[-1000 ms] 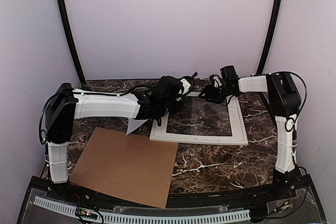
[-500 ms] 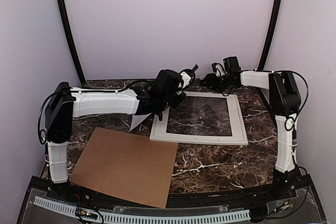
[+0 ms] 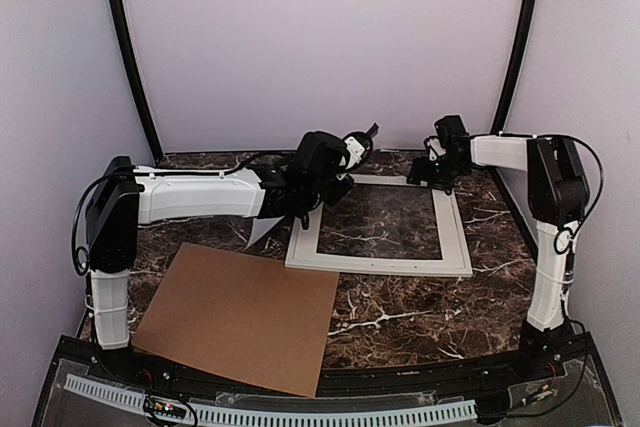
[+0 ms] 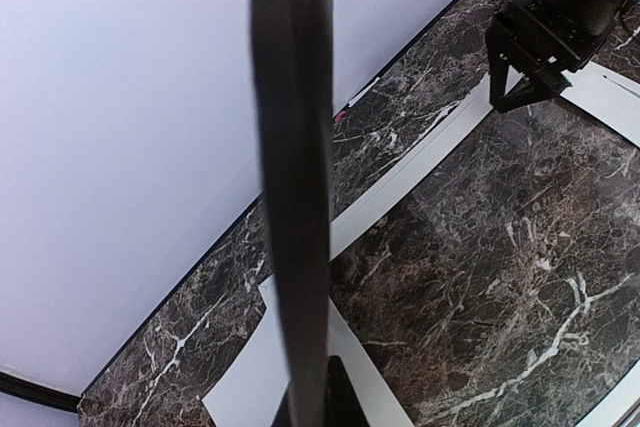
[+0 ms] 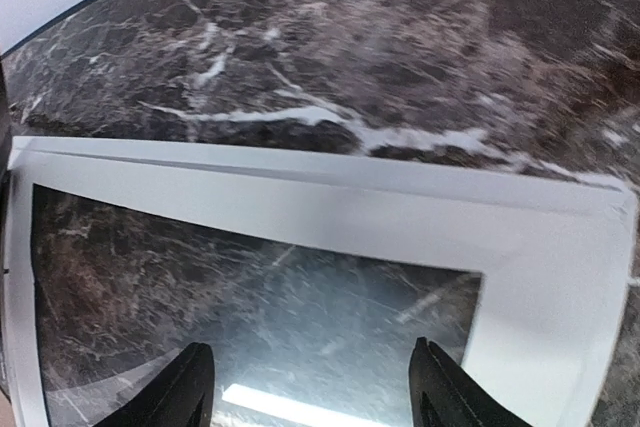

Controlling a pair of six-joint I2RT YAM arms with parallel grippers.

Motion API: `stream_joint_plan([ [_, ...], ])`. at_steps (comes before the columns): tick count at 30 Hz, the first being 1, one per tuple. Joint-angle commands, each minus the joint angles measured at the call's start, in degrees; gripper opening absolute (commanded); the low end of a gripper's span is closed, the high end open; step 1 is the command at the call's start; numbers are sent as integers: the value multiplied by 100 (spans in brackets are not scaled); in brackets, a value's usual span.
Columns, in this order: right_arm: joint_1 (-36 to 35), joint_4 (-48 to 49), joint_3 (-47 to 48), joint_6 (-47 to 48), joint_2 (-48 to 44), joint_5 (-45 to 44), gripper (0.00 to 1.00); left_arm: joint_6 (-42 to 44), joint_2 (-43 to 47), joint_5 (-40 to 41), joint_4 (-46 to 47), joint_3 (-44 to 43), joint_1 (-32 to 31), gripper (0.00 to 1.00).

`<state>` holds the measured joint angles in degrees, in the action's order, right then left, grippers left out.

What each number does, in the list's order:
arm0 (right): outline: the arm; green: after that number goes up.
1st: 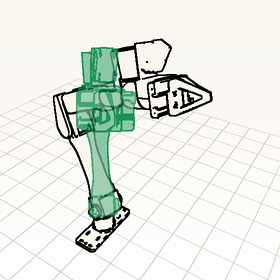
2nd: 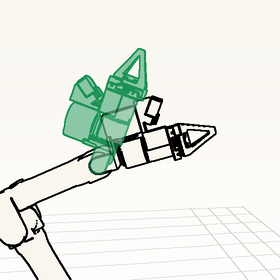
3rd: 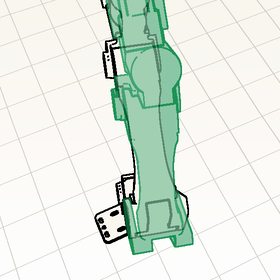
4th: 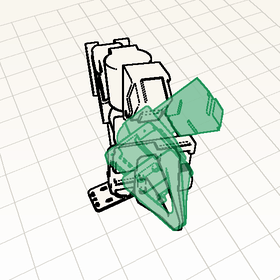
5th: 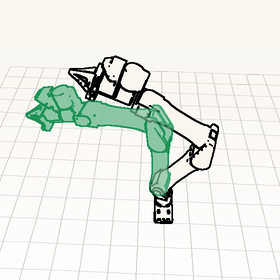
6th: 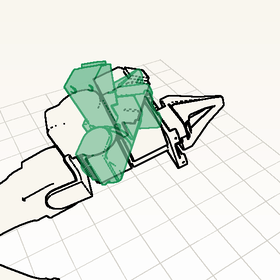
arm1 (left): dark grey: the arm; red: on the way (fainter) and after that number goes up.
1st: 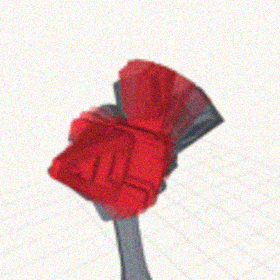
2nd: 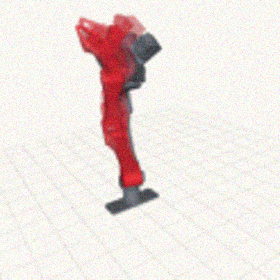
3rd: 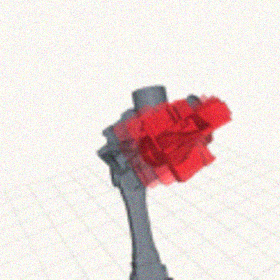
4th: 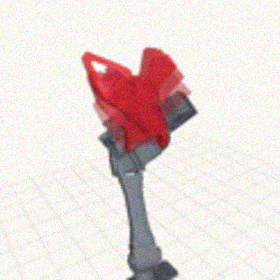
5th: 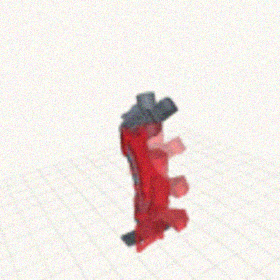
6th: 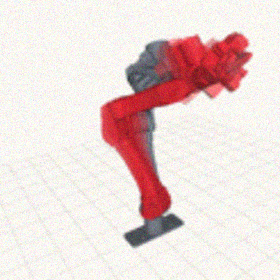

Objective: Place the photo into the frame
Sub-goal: Adjust the mat board.

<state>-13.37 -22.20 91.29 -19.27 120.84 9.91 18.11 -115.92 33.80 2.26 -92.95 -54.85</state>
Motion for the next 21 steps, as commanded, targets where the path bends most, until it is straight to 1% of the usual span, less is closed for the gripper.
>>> stream_joint_plan([
  [1,228,-417,-281,296,-463,-849,69,88,110,90,-23,-90,17,0],
  [9,610,-385,-432,373,-442,-761,71,140,72,76,-31,-157,13,0],
  [14,833,-263,-449,397,-286,-415,71,133,18,66,-51,-186,18,0],
  [21,939,-50,-506,311,-110,11,68,108,-25,27,-71,-214,17,0],
])
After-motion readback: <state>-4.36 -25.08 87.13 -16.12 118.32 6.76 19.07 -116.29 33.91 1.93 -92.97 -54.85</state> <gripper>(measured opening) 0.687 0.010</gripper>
